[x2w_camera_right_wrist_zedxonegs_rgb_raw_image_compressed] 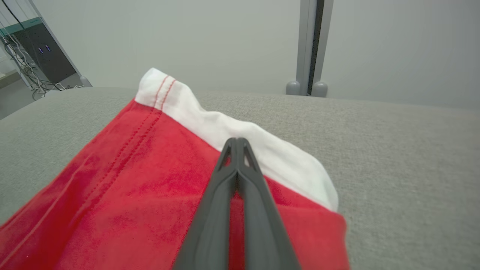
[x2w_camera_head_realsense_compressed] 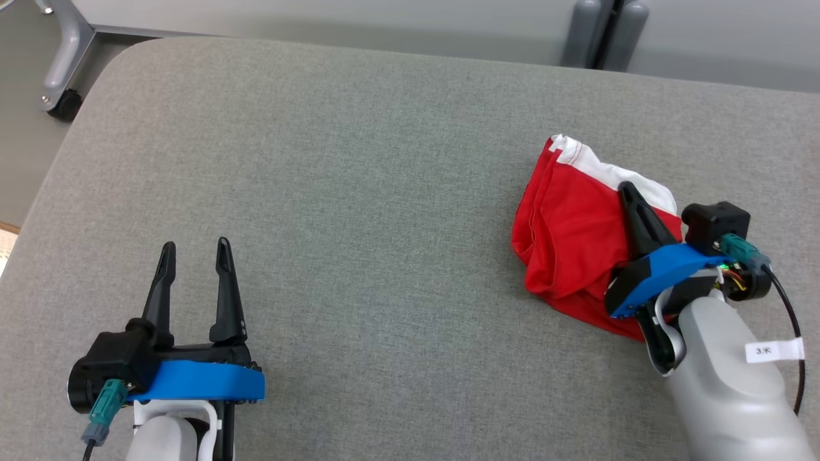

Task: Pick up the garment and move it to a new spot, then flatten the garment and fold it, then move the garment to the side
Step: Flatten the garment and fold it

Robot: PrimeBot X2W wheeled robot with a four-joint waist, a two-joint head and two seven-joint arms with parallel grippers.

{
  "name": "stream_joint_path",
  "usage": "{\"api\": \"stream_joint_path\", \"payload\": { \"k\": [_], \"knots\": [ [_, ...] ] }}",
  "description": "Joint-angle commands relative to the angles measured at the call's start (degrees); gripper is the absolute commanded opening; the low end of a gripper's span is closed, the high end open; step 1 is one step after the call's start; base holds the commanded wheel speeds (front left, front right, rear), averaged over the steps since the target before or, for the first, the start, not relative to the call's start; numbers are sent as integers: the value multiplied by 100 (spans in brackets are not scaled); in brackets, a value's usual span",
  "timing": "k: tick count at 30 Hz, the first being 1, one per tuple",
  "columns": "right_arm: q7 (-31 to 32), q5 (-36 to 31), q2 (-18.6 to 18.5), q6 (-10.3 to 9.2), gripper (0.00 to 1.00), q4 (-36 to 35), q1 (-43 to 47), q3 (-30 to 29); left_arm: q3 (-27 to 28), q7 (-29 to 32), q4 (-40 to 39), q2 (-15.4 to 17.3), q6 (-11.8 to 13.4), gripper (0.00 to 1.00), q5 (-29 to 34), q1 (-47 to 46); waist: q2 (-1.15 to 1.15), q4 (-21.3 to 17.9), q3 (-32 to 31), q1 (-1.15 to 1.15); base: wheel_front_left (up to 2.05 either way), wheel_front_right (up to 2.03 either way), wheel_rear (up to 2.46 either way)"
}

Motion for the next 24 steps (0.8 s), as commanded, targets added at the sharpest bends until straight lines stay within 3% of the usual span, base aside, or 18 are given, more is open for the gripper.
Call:
{"api": "stream_joint_path", "payload": {
  "k": [1, 6, 12, 19, 24],
  "knots": [
    [-29, -77, 65, 4, 0, 161, -160, -27, 4, -23, 3, -10, -13, 100, -40, -86, 0, 43, 45, -1, 0, 0, 0],
    [-43, -231, 252, 4, 0, 519, -501, -7, -76, -23, 30, -10, 17, 100, -81, -156, 0, 140, 114, -1, 0, 0, 0],
    [-44, -213, 368, 4, 0, 263, -279, 603, -137, -23, 38, -10, 57, 100, -136, -172, 0, 212, 119, -1, 0, 0, 0],
    [-44, 589, 372, 4, 0, -16, 116, 1777, -136, -23, 27, -10, 108, 100, -170, -117, 0, 199, 88, -1, 0, 0, 0],
    [-45, 845, 370, 4, 0, -190, 102, 2038, -150, -23, 13, -9, 118, 100, -164, -102, 0, 64, 53, -1, 0, 0, 0]
  ]
}}
